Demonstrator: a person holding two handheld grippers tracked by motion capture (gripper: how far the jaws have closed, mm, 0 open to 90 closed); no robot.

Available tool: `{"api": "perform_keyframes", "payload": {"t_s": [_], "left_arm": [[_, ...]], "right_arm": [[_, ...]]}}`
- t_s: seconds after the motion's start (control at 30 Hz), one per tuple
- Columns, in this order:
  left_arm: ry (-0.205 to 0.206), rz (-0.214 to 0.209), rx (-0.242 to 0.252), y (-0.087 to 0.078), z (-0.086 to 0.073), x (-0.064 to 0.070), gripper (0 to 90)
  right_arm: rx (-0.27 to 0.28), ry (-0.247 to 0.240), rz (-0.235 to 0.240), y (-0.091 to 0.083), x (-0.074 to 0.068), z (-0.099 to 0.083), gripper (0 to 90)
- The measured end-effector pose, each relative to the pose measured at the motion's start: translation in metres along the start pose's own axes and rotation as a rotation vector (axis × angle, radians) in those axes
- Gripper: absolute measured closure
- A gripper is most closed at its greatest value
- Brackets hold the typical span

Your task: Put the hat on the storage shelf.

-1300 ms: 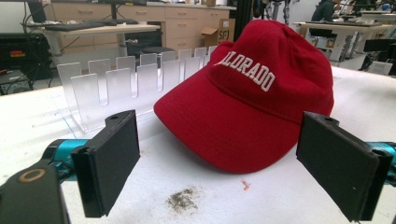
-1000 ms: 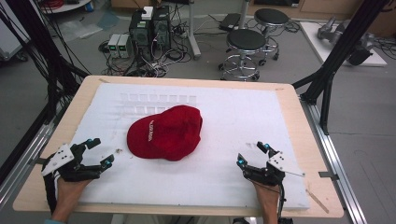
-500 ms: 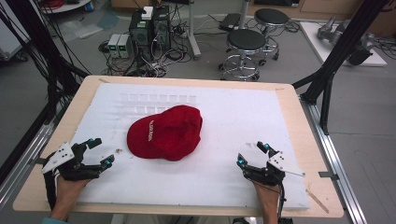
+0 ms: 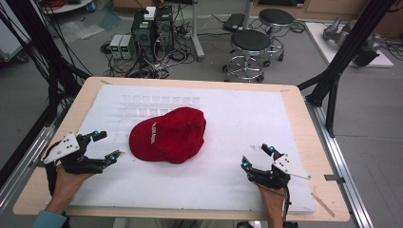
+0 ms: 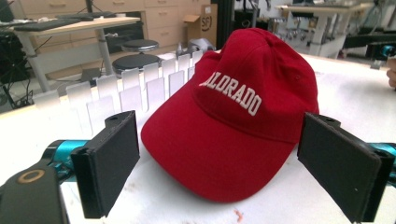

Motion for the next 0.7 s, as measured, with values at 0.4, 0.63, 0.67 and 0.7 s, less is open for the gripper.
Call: {"api": "perform_keyframes", "payload": {"t_s": [0.4,0.63,0.67,0.7], "left_arm": [[0.073,-0.141,-0.119,0.036,0.039,-0.001,13.0],[0.11,-0.19,-0.166,0.065,0.06,-0.001,13.1],[0.117,-0.199,-0.181,0.074,0.065,-0.001,13.1],[0.117,-0.199,-0.181,0.074,0.065,-0.001,13.1]], "right_arm": [[0.002,-0.005,0.002,0.0,0.0,0.0,10.6],[0.003,-0.004,-0.001,0.0,0.0,0.0,10.5],[0.007,-0.005,-0.003,0.0,0.001,0.0,10.6],[0.007,-0.005,-0.003,0.0,0.001,0.0,10.6]]}}
Point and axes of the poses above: each handheld gripper's, and its own axes: y roughly forward along the jaws, z roughly out of its top, x roughly to its right, the point moved 3 cm from there along y, roughly forward along the jaws, and after that the axes turned 3 degrees about -z, right-handed, at the moved point
